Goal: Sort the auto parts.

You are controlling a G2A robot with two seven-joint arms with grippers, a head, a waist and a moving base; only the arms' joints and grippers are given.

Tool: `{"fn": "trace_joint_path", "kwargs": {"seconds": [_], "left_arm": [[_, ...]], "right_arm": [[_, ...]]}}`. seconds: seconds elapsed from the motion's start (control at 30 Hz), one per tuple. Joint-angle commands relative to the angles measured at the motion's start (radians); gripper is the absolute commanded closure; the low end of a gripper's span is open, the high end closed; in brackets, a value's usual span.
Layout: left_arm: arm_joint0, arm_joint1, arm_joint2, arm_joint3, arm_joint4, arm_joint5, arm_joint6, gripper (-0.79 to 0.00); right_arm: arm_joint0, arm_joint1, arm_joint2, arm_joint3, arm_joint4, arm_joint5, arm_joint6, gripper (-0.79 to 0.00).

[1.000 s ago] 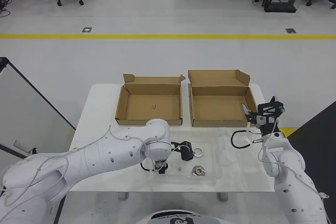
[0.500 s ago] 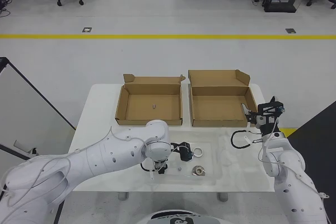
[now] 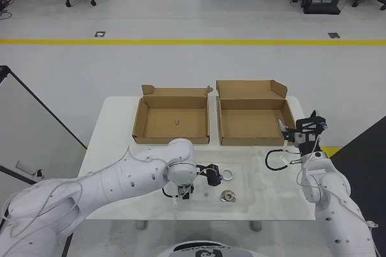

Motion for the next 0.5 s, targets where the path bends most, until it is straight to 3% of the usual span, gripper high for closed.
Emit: {"fn": "trace_joint_path", "kwargs": {"seconds": [0.0, 0.17, 0.47], "left_arm": [[-0.020, 0.001, 0.000, -0.015, -0.017, 0.011, -0.011, 0.000], [-0.107, 0.011, 0.000, -0.091, -0.107, 0.029, -0.029, 0.000], [-0.341, 0.058, -0.004, -0.224, -0.273, 0.029, -0.029, 0.000]], "right_arm": [[0.000, 0.000, 0.000, 0.000, 0.000, 0.000, 0.000, -0.785], [0.000, 0.000, 0.000, 0.000, 0.000, 0.000, 0.000, -0.785], [0.000, 0.000, 0.000, 0.000, 0.000, 0.000, 0.000, -0.785]]}}
